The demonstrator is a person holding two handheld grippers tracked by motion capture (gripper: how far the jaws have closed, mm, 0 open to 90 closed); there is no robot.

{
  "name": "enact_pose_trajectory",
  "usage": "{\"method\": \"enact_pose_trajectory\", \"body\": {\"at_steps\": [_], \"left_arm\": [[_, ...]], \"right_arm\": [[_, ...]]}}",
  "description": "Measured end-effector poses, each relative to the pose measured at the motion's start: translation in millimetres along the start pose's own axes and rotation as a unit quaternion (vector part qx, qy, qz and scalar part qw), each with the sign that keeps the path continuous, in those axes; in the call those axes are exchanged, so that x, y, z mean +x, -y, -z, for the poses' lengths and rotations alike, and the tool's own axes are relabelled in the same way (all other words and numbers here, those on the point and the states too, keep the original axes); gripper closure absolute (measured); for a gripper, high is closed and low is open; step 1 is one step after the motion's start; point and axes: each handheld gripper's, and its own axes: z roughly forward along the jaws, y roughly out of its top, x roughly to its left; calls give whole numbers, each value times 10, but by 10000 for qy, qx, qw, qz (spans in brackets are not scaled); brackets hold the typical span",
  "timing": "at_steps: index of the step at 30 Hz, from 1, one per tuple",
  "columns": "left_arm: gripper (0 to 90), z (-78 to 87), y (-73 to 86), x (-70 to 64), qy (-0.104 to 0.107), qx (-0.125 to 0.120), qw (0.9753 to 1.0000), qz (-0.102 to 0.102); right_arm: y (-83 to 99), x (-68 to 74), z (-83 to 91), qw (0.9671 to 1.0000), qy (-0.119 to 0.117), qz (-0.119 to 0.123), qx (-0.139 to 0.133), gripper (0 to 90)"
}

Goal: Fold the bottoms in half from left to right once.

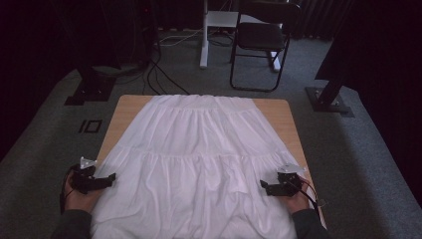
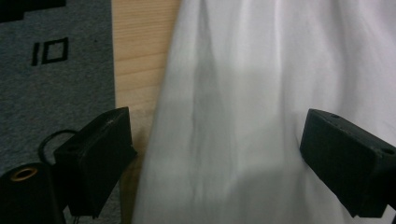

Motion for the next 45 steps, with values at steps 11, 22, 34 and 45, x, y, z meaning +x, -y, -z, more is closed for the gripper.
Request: {"method": "enact_pose_trajectory", "body": {"at_steps": [11,22,34,45], "left_arm": [[601,134,-27,-36,345,206,9986,-339],[870,137,-55,-121,-92,286,9973,-664],[883,156,-109,205,-1631,458,9834,-649],[880,512,-345,86,-1350,-249,9896,-439]], "right_arm": [[11,-3,77,10000,-60,39,-46,431],[183,-610,587,9873,1145,-1068,-276,386],[250,-644,467,9918,808,-914,369,789],[250,-583,448,9937,674,-848,285,806]]}}
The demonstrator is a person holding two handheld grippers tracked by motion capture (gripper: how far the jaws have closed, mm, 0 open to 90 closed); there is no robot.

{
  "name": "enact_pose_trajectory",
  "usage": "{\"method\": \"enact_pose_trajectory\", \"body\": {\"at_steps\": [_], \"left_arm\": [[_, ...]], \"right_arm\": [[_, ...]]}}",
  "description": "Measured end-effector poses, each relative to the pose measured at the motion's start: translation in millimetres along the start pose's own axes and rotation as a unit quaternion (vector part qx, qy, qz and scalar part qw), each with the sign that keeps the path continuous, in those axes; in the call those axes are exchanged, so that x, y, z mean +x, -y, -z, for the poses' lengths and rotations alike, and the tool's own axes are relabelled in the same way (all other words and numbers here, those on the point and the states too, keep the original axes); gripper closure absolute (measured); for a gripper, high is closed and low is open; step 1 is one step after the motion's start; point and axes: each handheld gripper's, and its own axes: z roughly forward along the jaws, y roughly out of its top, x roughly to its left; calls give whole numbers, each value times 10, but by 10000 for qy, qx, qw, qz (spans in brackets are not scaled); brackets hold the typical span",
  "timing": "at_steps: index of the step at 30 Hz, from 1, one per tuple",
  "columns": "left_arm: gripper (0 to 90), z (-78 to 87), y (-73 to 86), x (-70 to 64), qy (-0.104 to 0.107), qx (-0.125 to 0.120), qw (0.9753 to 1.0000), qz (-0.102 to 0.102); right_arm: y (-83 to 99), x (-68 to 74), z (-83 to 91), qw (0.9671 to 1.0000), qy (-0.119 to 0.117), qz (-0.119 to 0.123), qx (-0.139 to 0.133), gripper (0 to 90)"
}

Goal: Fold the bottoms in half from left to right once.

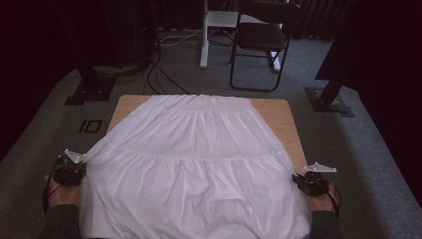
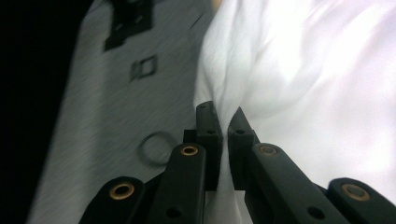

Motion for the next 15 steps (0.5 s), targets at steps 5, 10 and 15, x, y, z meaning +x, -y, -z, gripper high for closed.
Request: {"method": "enact_pose_trajectory", "body": {"at_steps": [5,10,15], "left_arm": [[879,394,-292,-124,866,-837,9927,-116],[878,636,-642,-415,1627,-1307,9765,-530],[878,800,-1050,-980,2476,-1661,9479,-1127]], "right_arm": [[15,-12,1,10000,-40,-61,-55,806],[20,-11,-1,9999,-41,-54,-78,808],[17,-5,-6,9999,-38,-48,-88,813]]}}
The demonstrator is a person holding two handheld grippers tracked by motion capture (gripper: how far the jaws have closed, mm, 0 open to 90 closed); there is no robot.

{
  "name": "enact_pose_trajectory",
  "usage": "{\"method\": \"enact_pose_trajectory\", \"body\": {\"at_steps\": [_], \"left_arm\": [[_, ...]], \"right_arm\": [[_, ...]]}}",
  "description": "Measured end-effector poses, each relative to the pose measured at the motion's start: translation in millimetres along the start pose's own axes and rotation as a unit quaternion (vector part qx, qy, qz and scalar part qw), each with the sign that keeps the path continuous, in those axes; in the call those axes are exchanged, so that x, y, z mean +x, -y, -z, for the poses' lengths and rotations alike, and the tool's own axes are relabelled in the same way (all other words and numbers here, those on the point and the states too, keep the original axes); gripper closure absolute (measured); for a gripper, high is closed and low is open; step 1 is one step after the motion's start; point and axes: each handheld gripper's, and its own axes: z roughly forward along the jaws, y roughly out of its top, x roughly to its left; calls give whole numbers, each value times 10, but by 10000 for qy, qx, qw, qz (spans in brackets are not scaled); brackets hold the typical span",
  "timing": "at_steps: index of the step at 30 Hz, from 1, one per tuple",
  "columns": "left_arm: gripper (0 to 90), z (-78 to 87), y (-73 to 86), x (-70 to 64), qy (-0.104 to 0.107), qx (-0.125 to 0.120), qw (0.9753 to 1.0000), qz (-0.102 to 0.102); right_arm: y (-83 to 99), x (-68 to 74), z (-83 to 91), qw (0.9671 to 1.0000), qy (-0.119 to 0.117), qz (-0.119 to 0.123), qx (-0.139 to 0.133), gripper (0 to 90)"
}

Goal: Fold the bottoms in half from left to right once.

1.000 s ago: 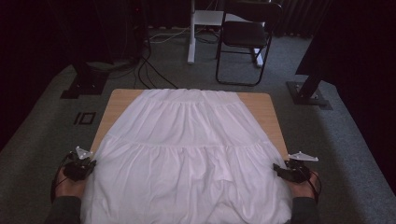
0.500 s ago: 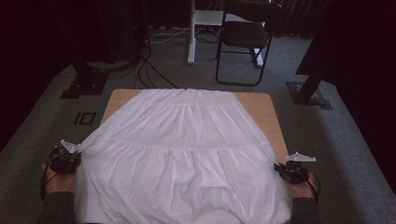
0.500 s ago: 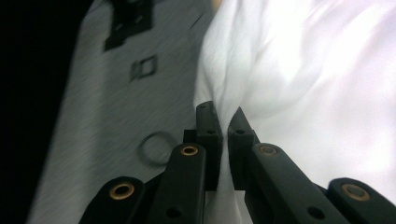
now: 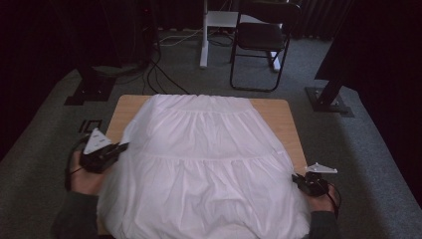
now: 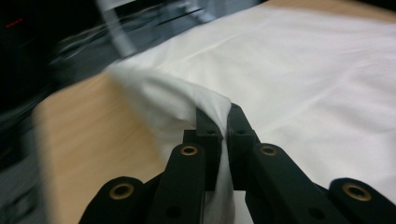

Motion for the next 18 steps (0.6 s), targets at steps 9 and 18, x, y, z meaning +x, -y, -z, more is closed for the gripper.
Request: {"method": "enact_pose_trajectory", "body": {"at_steps": [9,18], "left_arm": [[881,-813,-637,-777,2008,-665,9774,-10],[880,-1659,-590,-1558,2801,-46,9595,-308]], "right_arm": [[-13,6,-17,10000,9,39,-17,822],[-52,31,-36,9999,81,65,53,818]]}}
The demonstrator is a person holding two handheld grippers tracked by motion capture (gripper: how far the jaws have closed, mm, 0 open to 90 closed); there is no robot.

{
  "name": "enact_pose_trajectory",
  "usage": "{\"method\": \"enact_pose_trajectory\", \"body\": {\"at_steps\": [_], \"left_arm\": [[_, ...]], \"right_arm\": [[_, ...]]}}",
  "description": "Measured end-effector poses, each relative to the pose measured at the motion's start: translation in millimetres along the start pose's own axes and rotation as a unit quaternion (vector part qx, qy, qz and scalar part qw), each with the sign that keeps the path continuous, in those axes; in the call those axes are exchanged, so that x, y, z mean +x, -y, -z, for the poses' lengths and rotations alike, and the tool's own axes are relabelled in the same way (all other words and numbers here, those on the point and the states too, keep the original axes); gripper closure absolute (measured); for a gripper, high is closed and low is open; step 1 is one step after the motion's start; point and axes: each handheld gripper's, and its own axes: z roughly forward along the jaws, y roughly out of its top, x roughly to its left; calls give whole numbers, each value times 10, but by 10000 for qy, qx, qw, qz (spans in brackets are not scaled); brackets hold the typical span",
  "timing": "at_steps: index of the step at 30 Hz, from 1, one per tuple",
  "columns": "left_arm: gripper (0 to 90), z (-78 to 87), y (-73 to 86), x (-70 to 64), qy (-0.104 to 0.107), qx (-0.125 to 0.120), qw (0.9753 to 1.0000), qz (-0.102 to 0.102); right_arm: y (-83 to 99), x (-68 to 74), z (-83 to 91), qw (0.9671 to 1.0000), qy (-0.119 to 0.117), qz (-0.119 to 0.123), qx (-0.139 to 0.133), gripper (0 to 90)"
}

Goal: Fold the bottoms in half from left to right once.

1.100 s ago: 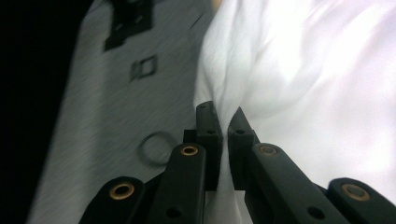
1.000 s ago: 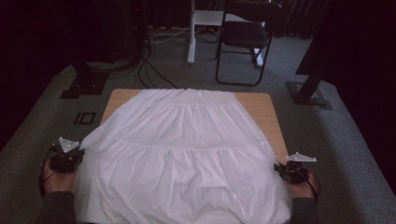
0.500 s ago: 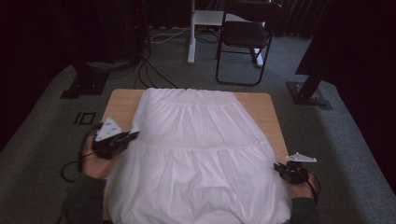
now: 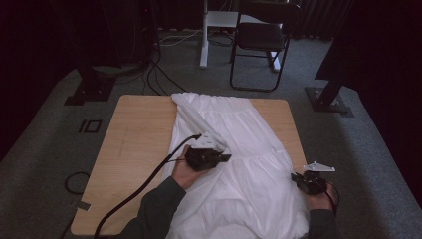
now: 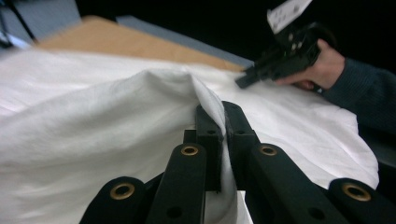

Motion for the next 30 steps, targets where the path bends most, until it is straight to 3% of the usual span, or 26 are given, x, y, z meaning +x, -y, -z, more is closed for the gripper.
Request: {"method": "enact_pose_trajectory", "body": {"at_steps": [3,4,6,8,10,13,14,16,19,20,21,22,27,30], "left_arm": [[846,-190,118,57,74,218,9997,83],[764,-215,144,73,23,290,9996,64],[626,-191,163,101,-65,340,9994,64],[551,-91,148,116,-191,355,9992,14],[511,48,130,128,-394,329,9987,-71],[496,295,145,174,-875,273,9956,-182],[495,383,171,200,-1053,263,9939,-187],[491,551,251,259,-1513,279,9878,-249],[485,787,423,379,-1895,354,9812,-118],[484,787,423,379,-1895,354,9812,-118],[484,923,558,450,-2123,459,9761,-26],[482,987,631,484,-2203,488,9742,51],[478,1215,987,597,-2434,549,9671,499],[476,1268,1134,630,-2436,553,9659,682]], "right_arm": [[-45,53,1,9999,117,43,113,677],[-76,95,13,9997,207,66,113,619],[-172,215,86,9993,296,221,-46,530],[-300,352,181,9986,303,348,-271,477],[-444,494,260,9977,170,443,-480,465],[-661,716,286,9947,-347,646,-727,478],[-728,790,264,9934,-470,721,-755,493],[-846,929,181,9917,-638,840,-736,537],[-979,1116,3,9893,-886,961,-652,589],[-979,1116,3,9893,-886,961,-652,589],[-1014,1168,-69,9885,-943,1012,-613,588],[-1069,1255,-209,9879,-1045,1011,-538,546],[-1135,1362,-557,9874,-1339,810,-234,427],[-1110,1449,-705,9850,-1460,918,92,448]]}}
